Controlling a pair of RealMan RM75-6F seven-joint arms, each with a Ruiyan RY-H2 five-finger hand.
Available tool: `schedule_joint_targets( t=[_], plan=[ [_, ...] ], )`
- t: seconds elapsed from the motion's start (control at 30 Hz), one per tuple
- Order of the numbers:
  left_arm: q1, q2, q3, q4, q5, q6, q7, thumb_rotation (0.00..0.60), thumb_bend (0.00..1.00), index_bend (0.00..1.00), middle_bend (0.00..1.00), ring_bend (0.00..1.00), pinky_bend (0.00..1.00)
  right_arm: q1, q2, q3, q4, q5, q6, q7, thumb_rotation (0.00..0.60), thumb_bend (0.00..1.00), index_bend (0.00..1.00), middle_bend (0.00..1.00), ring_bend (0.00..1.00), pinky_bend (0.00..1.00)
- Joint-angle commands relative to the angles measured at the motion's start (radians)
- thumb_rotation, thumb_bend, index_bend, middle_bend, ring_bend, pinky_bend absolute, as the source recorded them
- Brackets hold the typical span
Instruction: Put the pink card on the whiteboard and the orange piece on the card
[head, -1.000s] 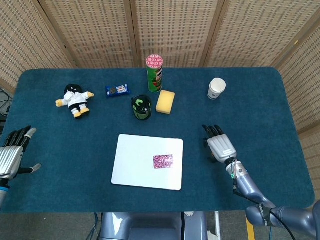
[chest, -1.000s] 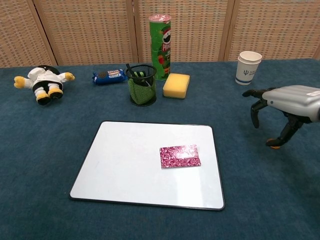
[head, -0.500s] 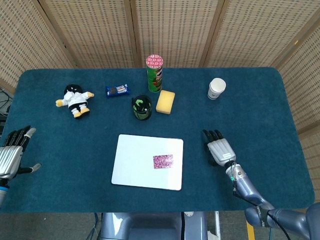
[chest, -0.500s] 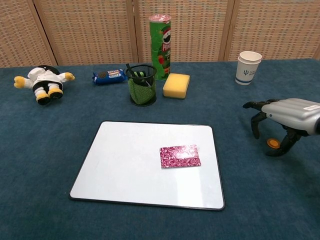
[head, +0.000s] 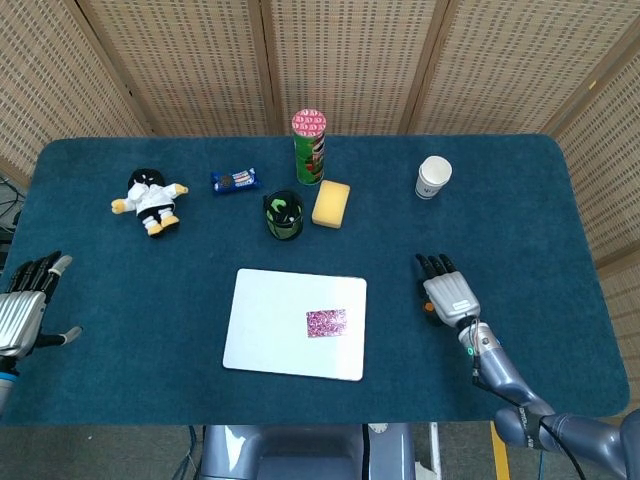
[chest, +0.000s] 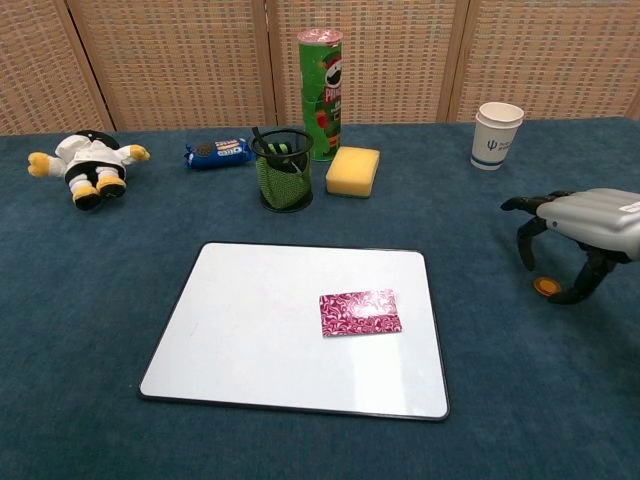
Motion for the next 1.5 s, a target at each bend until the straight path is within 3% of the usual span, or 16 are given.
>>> schedule_joint_targets(
  t=[0.03,0.93,1.5],
  plan=[
    [0.0,0.0,0.0,0.0,0.0,0.001,0.0,0.6,0.0,0.0,0.0,0.0,0.0,-0.002,0.001,0.002,0.002,0.001,-0.005,-0.002,0.6,0.26,0.46,0.0,0.0,0.0],
    [-0.003,-0.002,0.001,-0.001,-0.004,-0.006,0.006,0.6,0.0,0.0,0.0,0.0,0.0,-0.007,-0.008,0.032,0.035,0.035,-0.068,-0.038,0.6,0.26,0.46,0.0,0.0,0.0],
    [-0.005,0.001,0.002,-0.002,-0.003,-0.009,0.002,0.6,0.0,0.0,0.0,0.0,0.0,-0.005,-0.009,0.046,0.035,0.058,-0.086,-0.063,0.6,0.41,0.57,0.0,0.0,0.0]
  ],
)
